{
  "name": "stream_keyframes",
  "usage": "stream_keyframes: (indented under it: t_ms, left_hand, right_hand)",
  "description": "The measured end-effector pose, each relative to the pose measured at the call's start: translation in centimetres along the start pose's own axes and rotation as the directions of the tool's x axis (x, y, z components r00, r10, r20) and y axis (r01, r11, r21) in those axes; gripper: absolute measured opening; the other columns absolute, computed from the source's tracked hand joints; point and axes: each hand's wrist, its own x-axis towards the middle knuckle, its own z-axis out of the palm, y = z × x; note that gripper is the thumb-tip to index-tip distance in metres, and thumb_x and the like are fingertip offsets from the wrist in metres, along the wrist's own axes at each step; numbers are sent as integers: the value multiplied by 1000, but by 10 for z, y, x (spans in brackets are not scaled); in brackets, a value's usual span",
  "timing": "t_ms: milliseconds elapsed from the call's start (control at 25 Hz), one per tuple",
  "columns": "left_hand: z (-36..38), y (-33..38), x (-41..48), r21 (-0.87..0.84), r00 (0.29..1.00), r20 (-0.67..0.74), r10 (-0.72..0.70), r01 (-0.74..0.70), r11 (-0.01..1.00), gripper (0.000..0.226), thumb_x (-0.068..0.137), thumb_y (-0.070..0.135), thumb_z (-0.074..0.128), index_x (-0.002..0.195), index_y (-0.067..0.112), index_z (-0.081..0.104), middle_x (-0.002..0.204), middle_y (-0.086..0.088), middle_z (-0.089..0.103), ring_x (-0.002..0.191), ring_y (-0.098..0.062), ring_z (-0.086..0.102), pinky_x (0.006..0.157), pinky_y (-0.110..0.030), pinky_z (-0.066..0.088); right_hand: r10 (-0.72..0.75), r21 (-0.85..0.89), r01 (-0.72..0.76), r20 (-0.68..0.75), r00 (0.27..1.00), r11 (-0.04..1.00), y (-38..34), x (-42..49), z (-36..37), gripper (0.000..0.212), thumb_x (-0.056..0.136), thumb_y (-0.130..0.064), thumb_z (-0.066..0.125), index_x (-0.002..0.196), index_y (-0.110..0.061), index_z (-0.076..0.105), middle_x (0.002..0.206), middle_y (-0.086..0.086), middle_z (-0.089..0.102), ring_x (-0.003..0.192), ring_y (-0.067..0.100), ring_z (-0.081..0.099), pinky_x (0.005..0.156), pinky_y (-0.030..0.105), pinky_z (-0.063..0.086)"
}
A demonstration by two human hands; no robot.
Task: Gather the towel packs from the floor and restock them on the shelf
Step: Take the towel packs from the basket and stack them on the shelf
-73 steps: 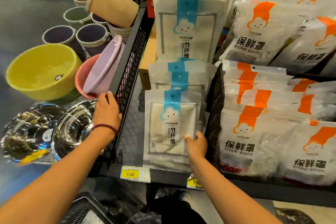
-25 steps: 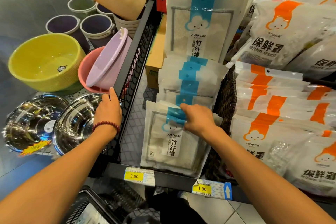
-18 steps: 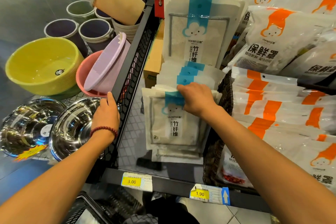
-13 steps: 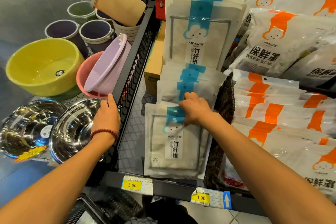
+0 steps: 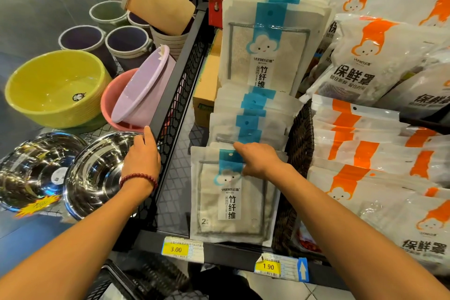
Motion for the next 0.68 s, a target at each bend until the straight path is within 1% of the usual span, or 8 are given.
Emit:
stream_keyframes:
  t_ms: [120,200,240,320,400,480,560,680]
  left_hand:
    - [0,0,0,5,1000,-1,3,-3,1000,59,89,5,52,141,-3,25,112,-28,49,79,-40,58,58,-40,42]
    - [0,1,0,5,1000,2,1,-1,1000,59,89,5,52,141,-4,24,112,-28,49,79,-39,58,58,-39,42]
    - [0,1,0,8,1000,3,1,-1,1000,59,90,6,52,141,-4,24,113,-28,49,79,-39,59,59,-39,42]
    - [0,0,-1,12,1000,1,3,-3,1000,60,90,6,52,142,-4,24,114,-28,49,80,-38,59,59,-39,44]
    - [0,-1,0,16,1000,-4,11,-11,1000,59,89,6,52,141,-4,25,113,-28,49,78,-39,59,58,-39,43]
    - [2,-1,1,6,1000,-10,13,-13,1000,58,88,4,53,139,-4,27,109,-28,50,74,-40,58,55,-40,40]
    - [4,-2,1,-11,1000,-21,16,-16,1000,56,87,2,53,137,-5,30,104,-29,51,71,-40,57,53,-39,37]
    - [4,-1,1,-3,999,-29,18,-18,1000,56,86,0,54,137,-6,32,102,-29,51,69,-40,56,51,-37,35]
  right_hand:
    - [6,-44,-12,-133,991,999,2,-3,-14,31,83,-17,57,109,-15,39,104,6,62,92,29,59,63,33,36]
    - [77,-31,-85,-202,976,996,8,-3,-32,37,83,-16,58,111,-12,35,102,8,62,91,31,59,63,34,35]
    - [132,1,-134,-187,973,991,11,-1,-39,40,82,-17,62,110,-12,33,104,10,62,93,32,59,63,34,35]
    - [212,53,-209,-71,975,977,13,6,-45,51,76,-21,73,106,-11,32,108,10,60,98,32,59,65,35,38]
    - [235,73,-235,14,972,969,10,13,-44,62,69,-24,80,112,-10,36,111,10,59,103,31,58,70,37,41]
    - [233,70,-233,9,972,970,9,15,-42,68,68,-25,82,116,-9,36,110,9,60,103,30,58,69,37,40]
    - [202,38,-200,-56,978,979,12,12,-38,68,69,-25,80,117,-10,34,106,9,61,98,30,59,65,36,39]
    - [207,30,-205,-110,972,978,12,10,-30,54,72,-23,77,106,-10,38,107,11,60,99,31,58,66,36,38]
